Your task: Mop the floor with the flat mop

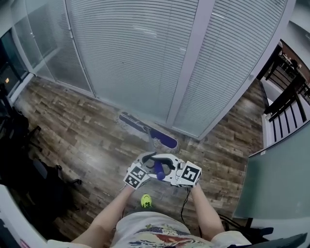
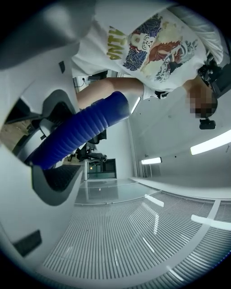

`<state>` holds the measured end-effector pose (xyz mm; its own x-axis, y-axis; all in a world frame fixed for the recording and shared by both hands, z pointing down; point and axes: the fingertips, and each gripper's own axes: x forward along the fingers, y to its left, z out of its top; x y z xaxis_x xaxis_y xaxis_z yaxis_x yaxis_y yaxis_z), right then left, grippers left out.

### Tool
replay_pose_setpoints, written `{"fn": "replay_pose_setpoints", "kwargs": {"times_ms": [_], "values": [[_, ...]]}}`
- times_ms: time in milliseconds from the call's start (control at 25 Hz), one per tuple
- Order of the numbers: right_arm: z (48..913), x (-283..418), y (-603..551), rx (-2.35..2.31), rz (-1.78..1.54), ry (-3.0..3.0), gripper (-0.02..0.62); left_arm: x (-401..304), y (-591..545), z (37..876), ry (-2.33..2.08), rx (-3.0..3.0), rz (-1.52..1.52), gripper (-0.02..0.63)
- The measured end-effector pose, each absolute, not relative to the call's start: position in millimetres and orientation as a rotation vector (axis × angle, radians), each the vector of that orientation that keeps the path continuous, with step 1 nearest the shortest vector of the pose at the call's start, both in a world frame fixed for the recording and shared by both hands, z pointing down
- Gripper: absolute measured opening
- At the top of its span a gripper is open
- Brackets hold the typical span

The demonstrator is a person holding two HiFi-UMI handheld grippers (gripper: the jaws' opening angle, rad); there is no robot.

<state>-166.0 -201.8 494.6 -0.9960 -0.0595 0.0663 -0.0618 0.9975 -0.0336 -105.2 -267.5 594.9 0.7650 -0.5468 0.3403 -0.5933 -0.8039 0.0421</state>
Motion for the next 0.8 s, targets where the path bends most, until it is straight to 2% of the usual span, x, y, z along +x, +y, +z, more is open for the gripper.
{"fn": "replay_pose_setpoints", "kwargs": {"times_ms": [320, 800], "values": [[486, -177, -228, 0.106, 0.064, -3.11, 0.242, -120, -289, 599, -0.921, 2.758, 0.514, 0.172], [482, -127, -149, 0.174, 0.133, -3.156, 0.242, -74, -209, 592, -0.916, 2.773, 0.574, 0.17]]}}
